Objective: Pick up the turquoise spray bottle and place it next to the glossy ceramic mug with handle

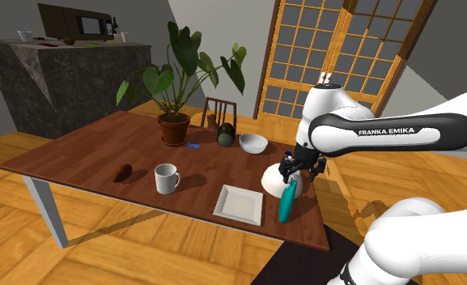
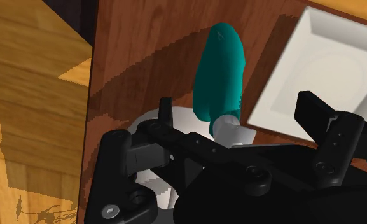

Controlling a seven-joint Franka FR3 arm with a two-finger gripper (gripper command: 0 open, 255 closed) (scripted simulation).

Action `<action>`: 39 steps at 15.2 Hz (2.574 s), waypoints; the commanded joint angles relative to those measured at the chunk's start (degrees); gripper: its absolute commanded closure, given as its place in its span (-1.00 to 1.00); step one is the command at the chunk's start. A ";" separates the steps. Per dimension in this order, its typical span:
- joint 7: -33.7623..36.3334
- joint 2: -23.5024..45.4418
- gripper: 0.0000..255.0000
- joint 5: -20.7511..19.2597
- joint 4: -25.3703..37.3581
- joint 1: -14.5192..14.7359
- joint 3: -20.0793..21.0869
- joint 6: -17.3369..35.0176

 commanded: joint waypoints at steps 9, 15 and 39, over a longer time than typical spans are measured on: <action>0.00 0.00 1.00 0.00 0.00 0.00 0.00 0.00; -0.38 -1.08 1.00 0.06 2.55 0.02 -0.15 -3.61; -2.22 -1.48 1.00 -0.01 20.86 -0.29 -0.67 -22.23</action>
